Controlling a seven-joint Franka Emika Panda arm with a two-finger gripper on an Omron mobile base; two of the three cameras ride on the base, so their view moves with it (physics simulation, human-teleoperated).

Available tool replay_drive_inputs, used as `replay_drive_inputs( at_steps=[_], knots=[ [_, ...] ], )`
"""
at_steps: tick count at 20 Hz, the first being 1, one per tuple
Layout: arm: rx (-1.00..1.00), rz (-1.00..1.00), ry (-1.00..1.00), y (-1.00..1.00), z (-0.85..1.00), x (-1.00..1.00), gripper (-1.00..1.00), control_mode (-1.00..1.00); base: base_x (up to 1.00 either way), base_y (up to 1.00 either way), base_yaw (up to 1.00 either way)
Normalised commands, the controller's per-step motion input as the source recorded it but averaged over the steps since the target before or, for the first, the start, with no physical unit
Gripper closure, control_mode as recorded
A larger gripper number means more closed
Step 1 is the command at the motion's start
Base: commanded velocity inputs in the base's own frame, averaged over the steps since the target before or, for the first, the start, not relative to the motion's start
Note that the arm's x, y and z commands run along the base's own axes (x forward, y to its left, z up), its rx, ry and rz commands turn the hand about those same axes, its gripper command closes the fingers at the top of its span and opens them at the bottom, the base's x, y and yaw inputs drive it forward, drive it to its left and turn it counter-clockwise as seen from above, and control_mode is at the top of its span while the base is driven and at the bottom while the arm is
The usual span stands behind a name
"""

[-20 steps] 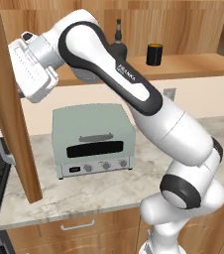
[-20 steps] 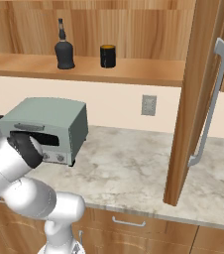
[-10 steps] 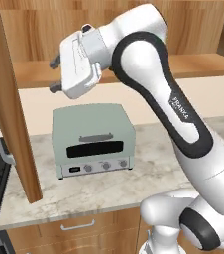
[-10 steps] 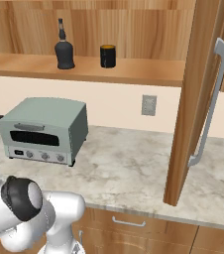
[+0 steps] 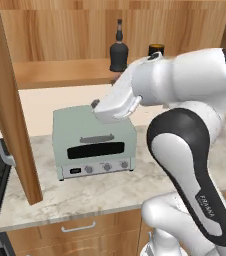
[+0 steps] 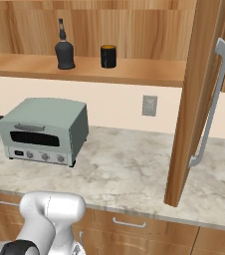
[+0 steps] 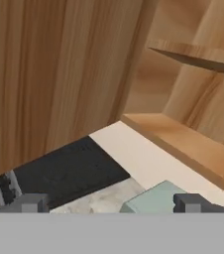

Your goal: Open the cabinet directly in front. Then move the liquor and the mug to the dining counter with the candle on it.

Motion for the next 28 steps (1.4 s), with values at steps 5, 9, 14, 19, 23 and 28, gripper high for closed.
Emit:
replay_drive_inputs(
  at_steps=[5, 9, 14, 19, 23, 28],
  knots=[
    [0.1, -0.67, 0.03, -0.75, 0.0, -0.34, -1.0, -1.0, 0.0, 0.0, 0.0],
    [0.05, -0.36, 0.0, -0.42, 0.0, -0.22, -1.0, -1.0, 0.0, 0.0, 0.0],
    [0.0, 0.0, 0.0, -0.14, 0.0, 0.0, -1.0, -1.0, 0.0, 0.0, 0.0],
    [0.01, 0.0, 0.0, -0.56, 0.01, 0.0, -1.0, -1.0, 0.0, 0.0, 0.0],
    [0.03, 0.0, 0.0, -0.7, 0.06, 0.0, -1.0, -1.0, 0.0, 0.0, 0.0],
    [0.03, 0.0, 0.01, -0.51, 0.06, 0.07, -1.0, -1.0, 0.0, 0.0, 0.0]
  ],
)
